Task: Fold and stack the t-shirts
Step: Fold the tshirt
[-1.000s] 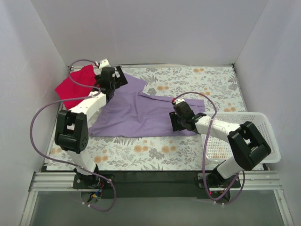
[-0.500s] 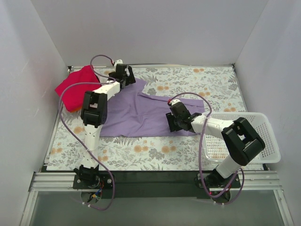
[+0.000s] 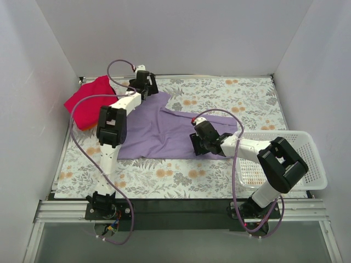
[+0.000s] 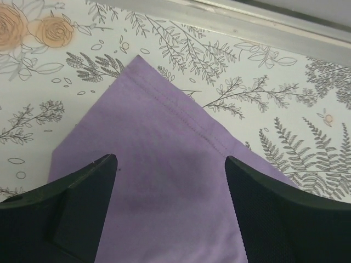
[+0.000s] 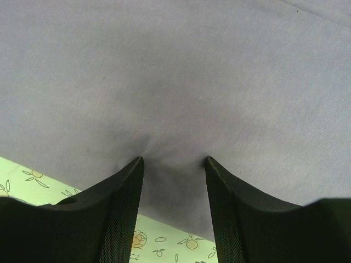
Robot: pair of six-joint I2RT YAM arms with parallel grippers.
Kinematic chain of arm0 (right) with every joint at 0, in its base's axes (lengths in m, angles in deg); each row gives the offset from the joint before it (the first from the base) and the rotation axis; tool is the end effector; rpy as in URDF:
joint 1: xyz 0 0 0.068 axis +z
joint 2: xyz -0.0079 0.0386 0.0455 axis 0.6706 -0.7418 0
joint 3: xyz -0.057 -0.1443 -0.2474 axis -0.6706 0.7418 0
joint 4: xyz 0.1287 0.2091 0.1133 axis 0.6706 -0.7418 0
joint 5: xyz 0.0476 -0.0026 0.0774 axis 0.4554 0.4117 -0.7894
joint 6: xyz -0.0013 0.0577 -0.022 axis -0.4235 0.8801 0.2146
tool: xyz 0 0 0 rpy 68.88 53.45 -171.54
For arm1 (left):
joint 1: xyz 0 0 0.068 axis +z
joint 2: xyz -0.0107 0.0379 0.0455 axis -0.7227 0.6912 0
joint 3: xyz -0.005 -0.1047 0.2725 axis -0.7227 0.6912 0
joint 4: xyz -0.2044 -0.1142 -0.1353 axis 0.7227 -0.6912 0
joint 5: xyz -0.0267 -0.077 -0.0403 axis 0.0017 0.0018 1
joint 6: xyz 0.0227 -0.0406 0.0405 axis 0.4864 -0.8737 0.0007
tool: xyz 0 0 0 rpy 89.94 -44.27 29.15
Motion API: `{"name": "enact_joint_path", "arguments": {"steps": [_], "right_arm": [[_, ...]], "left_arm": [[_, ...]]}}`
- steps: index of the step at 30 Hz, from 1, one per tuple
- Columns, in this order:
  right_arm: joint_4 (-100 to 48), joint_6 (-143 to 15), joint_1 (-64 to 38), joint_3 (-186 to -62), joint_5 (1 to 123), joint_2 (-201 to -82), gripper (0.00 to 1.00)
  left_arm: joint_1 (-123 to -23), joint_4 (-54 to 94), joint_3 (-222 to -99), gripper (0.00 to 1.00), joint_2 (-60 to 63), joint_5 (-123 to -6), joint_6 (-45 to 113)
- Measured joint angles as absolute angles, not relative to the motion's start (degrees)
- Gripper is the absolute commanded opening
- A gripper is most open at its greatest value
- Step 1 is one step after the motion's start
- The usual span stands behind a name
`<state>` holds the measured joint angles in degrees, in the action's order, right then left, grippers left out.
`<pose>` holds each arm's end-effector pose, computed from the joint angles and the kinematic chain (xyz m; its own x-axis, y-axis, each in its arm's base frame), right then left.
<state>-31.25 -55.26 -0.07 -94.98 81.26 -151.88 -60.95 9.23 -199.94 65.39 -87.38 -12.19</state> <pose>0.2485 0.2114 0.1696 -0.6998 -0.2791 -0.6575 -0.3865 0.9221 0.0199 0.5680 -0.1366 0.1638 -0.3477 -0.7555 -0.5553 -0.4588 0.6536 -0.6019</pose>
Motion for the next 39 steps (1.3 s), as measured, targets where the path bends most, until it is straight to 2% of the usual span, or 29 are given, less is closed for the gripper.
{"name": "enact_joint_path", "arguments": {"steps": [5,10,12,13,21,22,23,32,39], "right_arm": [[-31.25,-54.97,0.41,-94.98,81.04,-151.71,0.44],[-31.29,-54.47,0.96,-94.48,80.69,-150.44,0.44],[-31.29,-54.41,1.11,-94.24,80.67,-149.76,0.44],[-31.29,-54.38,1.15,-94.21,80.65,-149.46,0.44],[-31.27,-54.30,1.55,-94.06,80.65,-148.02,0.44],[-31.20,-54.25,1.59,-93.91,80.65,-147.95,0.44],[-31.25,-54.21,1.61,-93.73,80.63,-147.86,0.44],[-31.27,-54.17,2.01,-93.43,80.41,-147.67,0.44],[-31.31,-54.19,2.22,-93.43,80.82,-147.21,0.45]], "left_arm": [[-61.17,8.79,-202.65,0.64,69.36,-87.53,-10.57],[-61.41,7.66,-204.51,0.44,70.17,-87.68,-9.70],[-61.41,7.74,-204.79,0.40,70.74,-87.73,-9.39],[-61.41,7.74,-205.14,0.33,70.98,-87.86,-9.31],[-61.39,7.66,-207.05,0.20,72.25,-87.99,-8.26],[-61.41,7.50,-207.24,0.12,72.40,-87.99,-8.10],[-61.41,7.46,-207.31,0.00,72.47,-87.99,-8.08],[-61.41,8.11,-206.61,0.00,72.34,-88.60,-7.49],[-61.41,11.55,-197.21,0.00,67.07,-89.45,-7.73]]}}
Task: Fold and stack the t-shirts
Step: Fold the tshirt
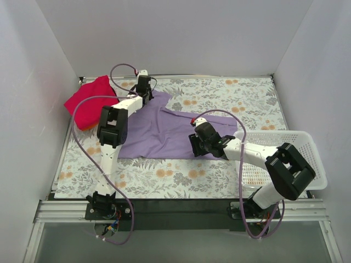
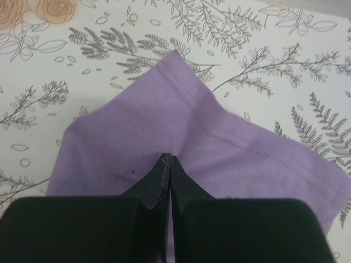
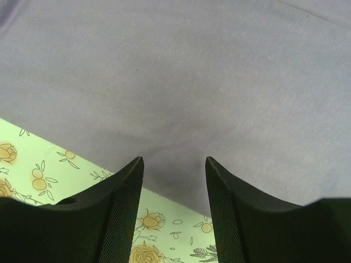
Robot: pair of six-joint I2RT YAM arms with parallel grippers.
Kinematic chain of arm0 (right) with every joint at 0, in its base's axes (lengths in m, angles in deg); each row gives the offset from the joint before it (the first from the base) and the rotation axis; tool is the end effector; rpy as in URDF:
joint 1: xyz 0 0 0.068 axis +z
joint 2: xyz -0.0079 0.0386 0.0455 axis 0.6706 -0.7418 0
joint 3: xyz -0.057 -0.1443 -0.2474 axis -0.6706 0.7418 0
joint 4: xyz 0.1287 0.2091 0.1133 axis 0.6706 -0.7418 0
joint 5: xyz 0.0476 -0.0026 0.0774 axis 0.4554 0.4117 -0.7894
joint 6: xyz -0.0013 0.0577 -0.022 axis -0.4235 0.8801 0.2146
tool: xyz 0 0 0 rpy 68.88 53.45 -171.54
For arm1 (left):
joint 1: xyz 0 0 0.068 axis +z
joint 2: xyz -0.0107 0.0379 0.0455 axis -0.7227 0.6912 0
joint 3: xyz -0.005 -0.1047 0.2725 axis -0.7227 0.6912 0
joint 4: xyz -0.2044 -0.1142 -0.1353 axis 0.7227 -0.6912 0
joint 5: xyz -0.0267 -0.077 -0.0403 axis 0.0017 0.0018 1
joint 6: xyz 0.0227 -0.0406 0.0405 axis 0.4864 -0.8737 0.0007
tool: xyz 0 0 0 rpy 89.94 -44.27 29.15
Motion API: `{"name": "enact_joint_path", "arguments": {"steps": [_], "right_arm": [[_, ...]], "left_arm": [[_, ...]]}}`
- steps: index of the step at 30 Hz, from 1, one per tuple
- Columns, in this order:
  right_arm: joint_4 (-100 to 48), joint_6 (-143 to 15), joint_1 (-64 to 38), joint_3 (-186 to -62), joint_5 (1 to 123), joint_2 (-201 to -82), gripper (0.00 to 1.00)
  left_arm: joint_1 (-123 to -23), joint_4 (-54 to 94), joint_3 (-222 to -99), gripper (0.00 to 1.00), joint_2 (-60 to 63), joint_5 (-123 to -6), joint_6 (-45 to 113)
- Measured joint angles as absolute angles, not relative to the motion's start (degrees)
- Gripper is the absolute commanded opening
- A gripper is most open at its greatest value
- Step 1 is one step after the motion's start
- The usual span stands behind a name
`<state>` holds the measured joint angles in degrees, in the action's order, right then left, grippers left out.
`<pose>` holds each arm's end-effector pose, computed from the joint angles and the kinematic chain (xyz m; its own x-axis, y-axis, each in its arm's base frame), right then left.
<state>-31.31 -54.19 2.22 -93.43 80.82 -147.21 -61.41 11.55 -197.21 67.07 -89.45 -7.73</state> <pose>0.2316 0.2136 0.1857 -0.6714 -0.2654 -0.6919 -0.4162 0.9075 0.0558 0.5641 -0.1387 0.1349 -0.3858 -0.6918 -0.6104 -0.4612 0.7176 -0.5219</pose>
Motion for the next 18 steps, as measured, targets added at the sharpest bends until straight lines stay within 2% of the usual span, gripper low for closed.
{"name": "enact_joint_path", "arguments": {"steps": [6,18], "right_arm": [[-31.44,-54.21,2.25,-93.43,81.63,-144.50,0.45],[-32.56,-54.19,2.27,-92.29,83.51,-138.29,0.45]], "left_arm": [[-61.04,14.19,-189.17,0.00,62.55,-90.00,-8.87],[-58.88,14.61,-181.08,0.00,57.17,-92.14,-11.12]]}}
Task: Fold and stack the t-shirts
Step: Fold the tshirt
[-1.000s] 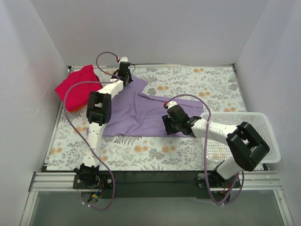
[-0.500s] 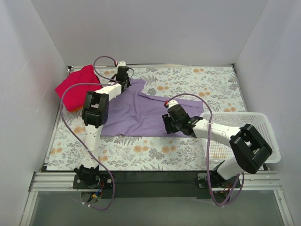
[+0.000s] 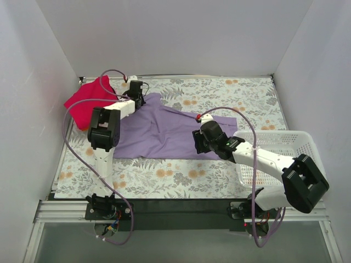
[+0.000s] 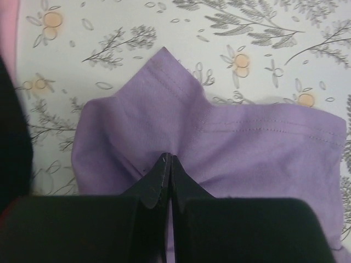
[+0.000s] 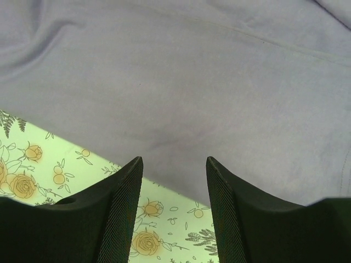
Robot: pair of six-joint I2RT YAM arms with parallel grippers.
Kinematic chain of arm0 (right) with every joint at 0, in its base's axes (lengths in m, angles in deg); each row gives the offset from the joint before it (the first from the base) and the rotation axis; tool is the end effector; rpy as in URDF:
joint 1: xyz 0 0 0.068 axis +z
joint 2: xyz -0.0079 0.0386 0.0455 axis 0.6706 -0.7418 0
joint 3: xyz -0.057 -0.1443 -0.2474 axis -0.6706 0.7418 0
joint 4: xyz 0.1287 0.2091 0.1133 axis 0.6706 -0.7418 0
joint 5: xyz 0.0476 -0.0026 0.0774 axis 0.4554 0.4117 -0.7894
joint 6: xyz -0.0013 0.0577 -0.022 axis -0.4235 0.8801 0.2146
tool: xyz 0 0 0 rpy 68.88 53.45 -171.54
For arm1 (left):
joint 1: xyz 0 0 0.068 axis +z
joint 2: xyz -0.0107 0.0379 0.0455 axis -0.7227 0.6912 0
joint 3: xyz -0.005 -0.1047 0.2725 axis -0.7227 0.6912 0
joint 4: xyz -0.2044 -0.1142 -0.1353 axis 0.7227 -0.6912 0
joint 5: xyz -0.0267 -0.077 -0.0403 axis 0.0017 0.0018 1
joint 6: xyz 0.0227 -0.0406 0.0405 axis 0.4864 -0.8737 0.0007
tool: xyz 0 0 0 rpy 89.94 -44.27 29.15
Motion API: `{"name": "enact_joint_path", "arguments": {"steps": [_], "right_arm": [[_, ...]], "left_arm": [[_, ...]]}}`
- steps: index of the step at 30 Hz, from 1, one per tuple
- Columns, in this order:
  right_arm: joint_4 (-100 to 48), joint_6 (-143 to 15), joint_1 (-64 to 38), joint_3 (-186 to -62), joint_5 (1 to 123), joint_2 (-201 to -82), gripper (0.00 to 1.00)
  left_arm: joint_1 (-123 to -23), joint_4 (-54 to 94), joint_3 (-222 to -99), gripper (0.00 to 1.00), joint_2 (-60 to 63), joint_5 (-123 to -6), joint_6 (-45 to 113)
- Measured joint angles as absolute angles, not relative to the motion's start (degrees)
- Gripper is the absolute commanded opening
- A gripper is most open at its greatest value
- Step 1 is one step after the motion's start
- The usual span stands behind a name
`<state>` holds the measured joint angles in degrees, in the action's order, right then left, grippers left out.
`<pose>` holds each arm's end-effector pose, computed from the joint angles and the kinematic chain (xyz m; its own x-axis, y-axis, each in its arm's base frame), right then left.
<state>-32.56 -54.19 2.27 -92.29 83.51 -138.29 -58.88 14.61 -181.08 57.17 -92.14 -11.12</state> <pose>0.2185 0.1983 0.2221 -0.6028 -0.2031 -0.7716 -0.3924 0.9175 0.0651 0.5220 -0.1009 0.1391 -0.3263 -0.7355 -0.5939 -0.5612 0.6562 -0.5044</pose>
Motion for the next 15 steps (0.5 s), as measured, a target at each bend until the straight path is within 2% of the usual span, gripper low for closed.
{"name": "enact_joint_path", "arguments": {"steps": [3,5,9,15], "right_arm": [[-32.65,-54.17,2.27,-92.12,83.77,-137.31,0.46],[-32.71,-54.17,2.27,-91.83,83.95,-136.61,0.46],[-32.84,-54.14,2.27,-91.57,84.12,-136.23,0.46],[-32.89,-54.14,2.27,-91.55,84.15,-136.23,0.46]], "left_arm": [[-58.39,13.49,-179.66,0.22,55.73,-92.12,-11.62],[-58.35,12.81,-179.57,0.41,55.29,-92.32,-11.45],[-59.99,13.60,-179.53,0.52,54.39,-92.62,-10.29],[-64.03,15.07,-183.09,0.53,55.09,-91.55,-7.16]]}}
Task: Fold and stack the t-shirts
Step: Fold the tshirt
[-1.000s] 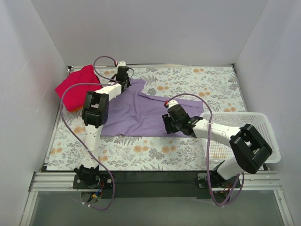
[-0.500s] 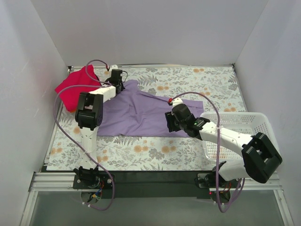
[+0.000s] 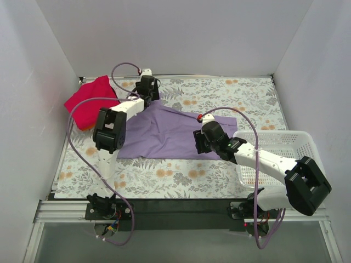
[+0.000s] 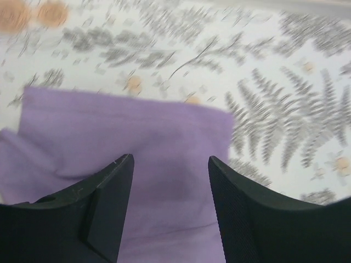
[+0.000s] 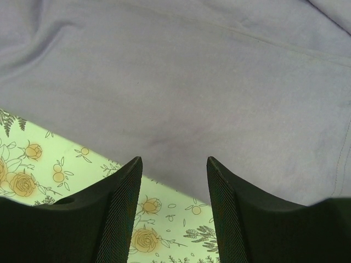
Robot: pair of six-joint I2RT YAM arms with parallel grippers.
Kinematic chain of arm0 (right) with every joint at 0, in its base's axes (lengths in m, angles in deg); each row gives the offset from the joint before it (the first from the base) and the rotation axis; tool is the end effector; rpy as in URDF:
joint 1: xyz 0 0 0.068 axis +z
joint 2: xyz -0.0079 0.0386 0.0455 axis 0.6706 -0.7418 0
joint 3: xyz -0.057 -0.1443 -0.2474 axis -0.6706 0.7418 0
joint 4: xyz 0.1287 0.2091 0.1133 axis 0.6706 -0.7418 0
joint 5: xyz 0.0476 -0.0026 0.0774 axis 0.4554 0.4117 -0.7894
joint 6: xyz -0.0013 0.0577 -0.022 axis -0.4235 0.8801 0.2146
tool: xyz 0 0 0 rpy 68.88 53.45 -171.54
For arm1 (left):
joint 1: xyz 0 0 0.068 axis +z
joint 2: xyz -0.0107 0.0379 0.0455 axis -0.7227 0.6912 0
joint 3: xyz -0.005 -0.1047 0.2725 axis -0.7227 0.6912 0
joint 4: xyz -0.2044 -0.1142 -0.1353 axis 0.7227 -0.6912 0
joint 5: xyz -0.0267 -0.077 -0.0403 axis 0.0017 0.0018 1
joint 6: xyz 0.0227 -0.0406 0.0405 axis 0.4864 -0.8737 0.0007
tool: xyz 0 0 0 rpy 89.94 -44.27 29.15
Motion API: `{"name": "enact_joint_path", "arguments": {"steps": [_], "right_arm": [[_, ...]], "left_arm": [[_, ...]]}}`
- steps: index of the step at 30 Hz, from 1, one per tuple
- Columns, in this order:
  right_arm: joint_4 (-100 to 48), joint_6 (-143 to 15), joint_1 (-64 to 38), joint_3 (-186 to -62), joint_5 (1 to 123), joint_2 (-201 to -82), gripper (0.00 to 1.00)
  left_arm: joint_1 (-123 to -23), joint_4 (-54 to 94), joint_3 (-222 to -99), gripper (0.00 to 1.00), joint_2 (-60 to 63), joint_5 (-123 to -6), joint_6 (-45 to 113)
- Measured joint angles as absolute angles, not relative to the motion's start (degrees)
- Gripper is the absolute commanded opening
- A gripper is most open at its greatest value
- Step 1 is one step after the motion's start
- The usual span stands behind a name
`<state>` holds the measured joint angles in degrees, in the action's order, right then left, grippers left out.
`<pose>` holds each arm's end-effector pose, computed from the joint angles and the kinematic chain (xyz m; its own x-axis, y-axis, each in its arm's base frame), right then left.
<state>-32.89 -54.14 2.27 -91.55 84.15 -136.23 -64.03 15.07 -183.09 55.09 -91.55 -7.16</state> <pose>0.2141 0.1932 0.2271 -0.5913 -0.1918 -0.7833 -0.3852 0.9205 0.0654 0.5158 -0.1494 0.1701 -0.3832 -0.6689 -0.6369 -0.4298 0.7395 -0.5181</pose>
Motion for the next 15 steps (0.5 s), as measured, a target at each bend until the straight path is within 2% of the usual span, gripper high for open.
{"name": "enact_joint_path", "arguments": {"steps": [5,15], "right_arm": [[-32.93,-53.99,2.27,-91.55,84.10,-136.26,0.46],[-32.91,-53.95,2.27,-91.55,83.29,-137.59,0.46]], "left_arm": [[-64.82,16.40,-191.61,0.53,59.51,-90.28,-5.39],[-64.14,15.70,-200.62,0.53,70.24,-89.71,-3.58]]}}
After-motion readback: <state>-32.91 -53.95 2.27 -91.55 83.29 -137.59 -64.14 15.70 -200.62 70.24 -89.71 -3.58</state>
